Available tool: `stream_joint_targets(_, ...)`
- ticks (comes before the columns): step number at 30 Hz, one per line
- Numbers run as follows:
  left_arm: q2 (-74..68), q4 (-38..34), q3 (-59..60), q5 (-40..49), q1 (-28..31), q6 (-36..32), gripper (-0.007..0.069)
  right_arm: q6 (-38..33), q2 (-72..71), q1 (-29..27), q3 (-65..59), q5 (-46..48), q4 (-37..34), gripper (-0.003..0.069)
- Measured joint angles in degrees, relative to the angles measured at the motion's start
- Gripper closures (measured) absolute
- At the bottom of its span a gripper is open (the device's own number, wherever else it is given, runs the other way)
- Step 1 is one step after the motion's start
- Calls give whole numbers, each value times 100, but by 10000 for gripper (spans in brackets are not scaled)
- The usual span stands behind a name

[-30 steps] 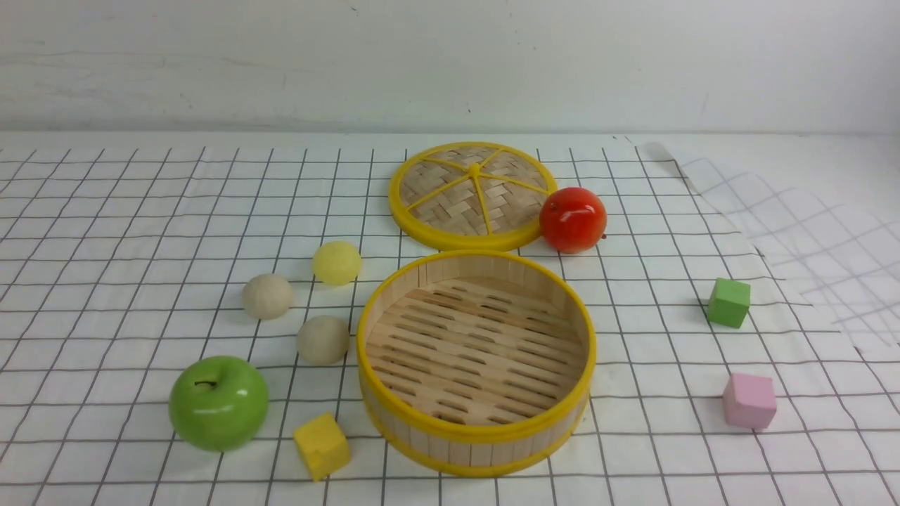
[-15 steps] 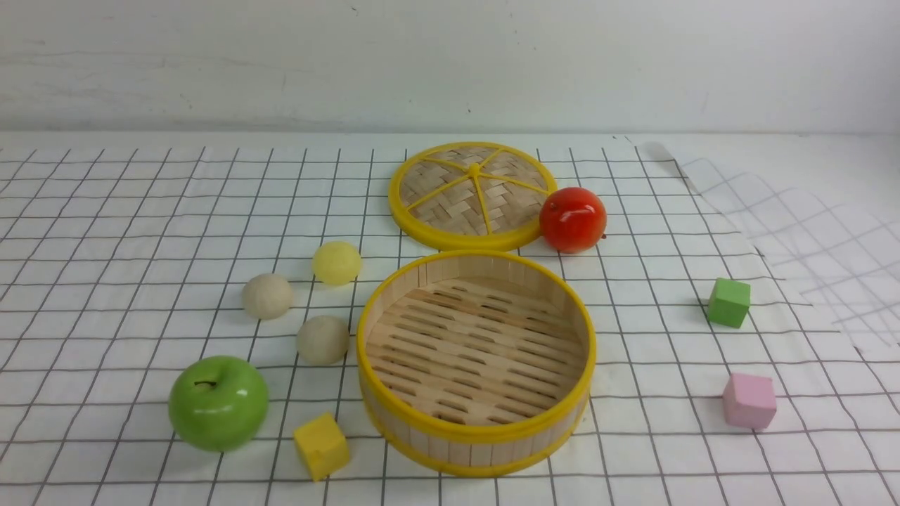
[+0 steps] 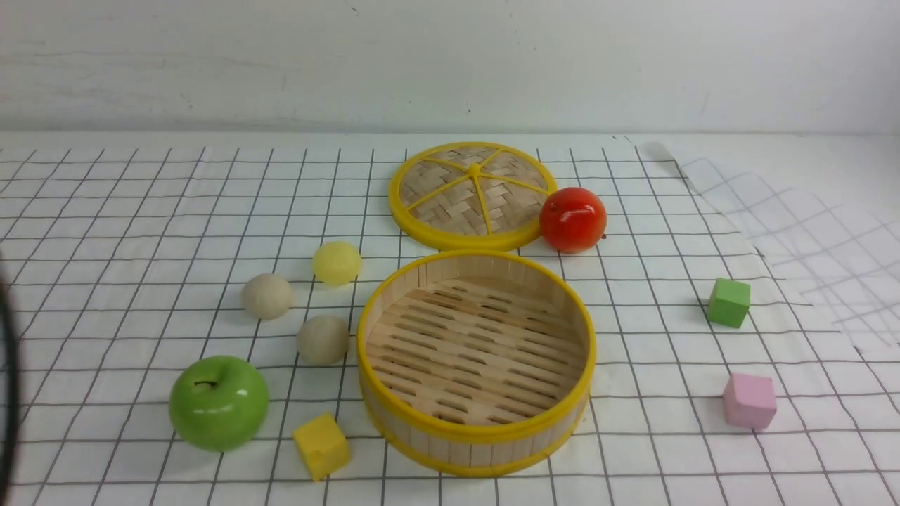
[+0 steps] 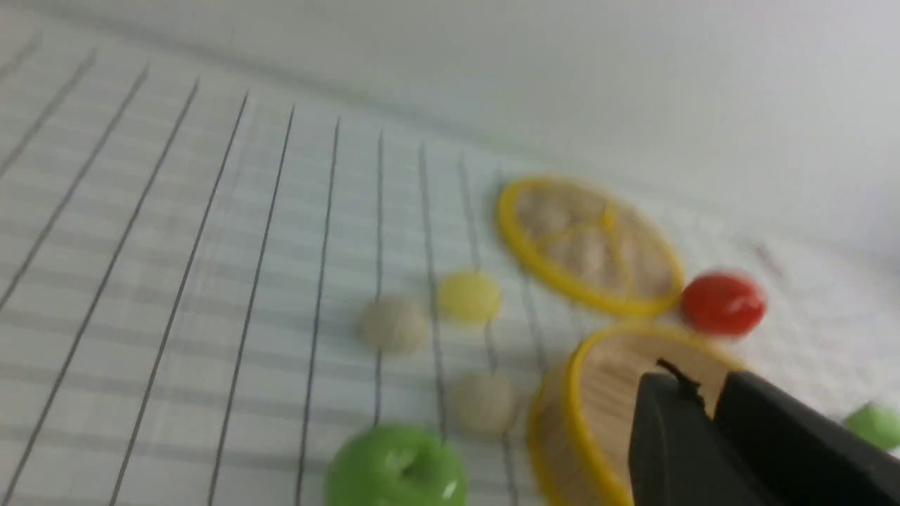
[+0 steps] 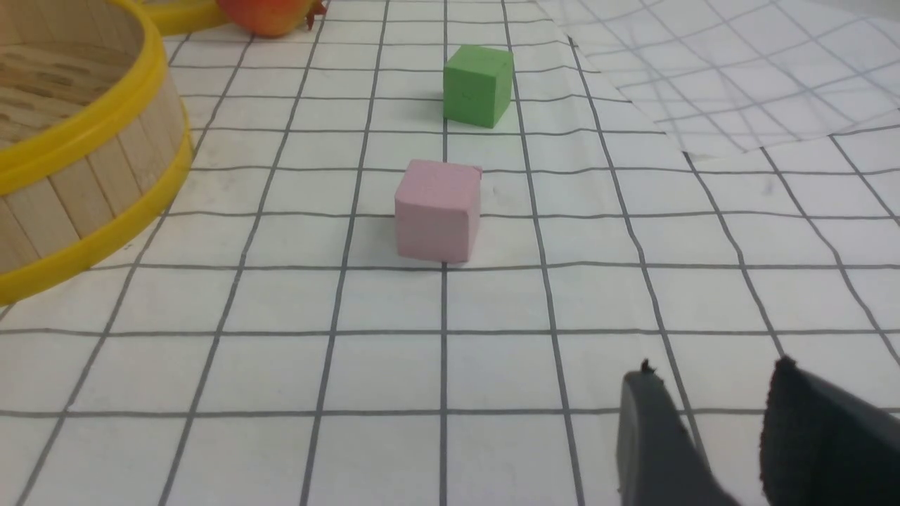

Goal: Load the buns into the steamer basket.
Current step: Use the left arm to grab a steamed stuffed bun

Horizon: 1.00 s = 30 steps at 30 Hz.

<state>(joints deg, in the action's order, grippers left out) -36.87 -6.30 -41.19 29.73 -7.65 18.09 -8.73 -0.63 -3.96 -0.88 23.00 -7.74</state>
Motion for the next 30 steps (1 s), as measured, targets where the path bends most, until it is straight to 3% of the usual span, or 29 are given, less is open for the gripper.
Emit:
stream_joint_targets(7, -1601, -235, -44, 27, 6, -11, 531, 0, 0, 0, 0, 0, 0, 420)
stream_joint_targets(15, -3990, -378, -1827, 871, 6, -813, 519, 0, 0, 0, 0, 0, 0, 420)
stream_joint_targets(20, -5239, -401, -2977, 1322, 6, -859, 515, 0, 0, 0, 0, 0, 0, 420)
stream_joint_targets(30, -6703, -373, -4183, 1393, 6, -646, 473, 0, 0, 0, 0, 0, 0, 420)
